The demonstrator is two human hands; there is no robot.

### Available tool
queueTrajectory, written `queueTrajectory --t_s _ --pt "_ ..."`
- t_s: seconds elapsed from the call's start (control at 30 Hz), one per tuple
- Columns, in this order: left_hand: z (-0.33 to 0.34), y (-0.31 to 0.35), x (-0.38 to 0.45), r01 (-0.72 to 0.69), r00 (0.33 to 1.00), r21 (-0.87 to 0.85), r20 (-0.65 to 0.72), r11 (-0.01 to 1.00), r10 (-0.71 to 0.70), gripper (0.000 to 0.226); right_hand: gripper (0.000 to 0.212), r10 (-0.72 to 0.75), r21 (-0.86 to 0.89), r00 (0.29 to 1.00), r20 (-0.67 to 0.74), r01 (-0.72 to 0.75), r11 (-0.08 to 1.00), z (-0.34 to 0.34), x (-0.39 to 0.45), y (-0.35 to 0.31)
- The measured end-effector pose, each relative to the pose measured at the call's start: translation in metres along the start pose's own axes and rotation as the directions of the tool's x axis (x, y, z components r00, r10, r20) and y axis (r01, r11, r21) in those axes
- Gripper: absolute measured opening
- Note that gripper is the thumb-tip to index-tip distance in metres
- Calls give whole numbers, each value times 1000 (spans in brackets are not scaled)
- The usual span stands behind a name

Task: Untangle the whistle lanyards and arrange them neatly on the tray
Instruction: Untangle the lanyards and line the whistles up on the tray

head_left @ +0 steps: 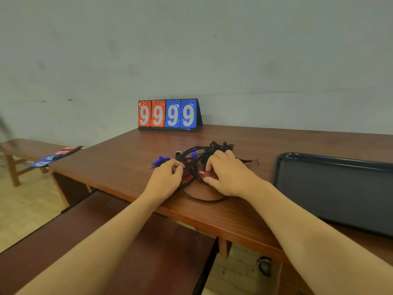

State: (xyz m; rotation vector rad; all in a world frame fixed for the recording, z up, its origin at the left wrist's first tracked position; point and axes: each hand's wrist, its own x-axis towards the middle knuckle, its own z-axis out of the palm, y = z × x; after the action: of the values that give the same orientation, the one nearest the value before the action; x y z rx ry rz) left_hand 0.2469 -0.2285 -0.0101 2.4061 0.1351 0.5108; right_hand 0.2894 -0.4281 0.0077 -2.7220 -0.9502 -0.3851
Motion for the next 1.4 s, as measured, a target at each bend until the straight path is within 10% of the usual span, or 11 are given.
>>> queueTrajectory --t_s 0.6,1.4 --pt "-3 2 2 85 991 -41 111 996 -80 23 28 348 549 901 -259 -159 821 -17 2 12" --pt "-19 2 -7 -89 995 36 51 995 87 27 31 262 469 953 -151 -164 868 -38 -10 15"
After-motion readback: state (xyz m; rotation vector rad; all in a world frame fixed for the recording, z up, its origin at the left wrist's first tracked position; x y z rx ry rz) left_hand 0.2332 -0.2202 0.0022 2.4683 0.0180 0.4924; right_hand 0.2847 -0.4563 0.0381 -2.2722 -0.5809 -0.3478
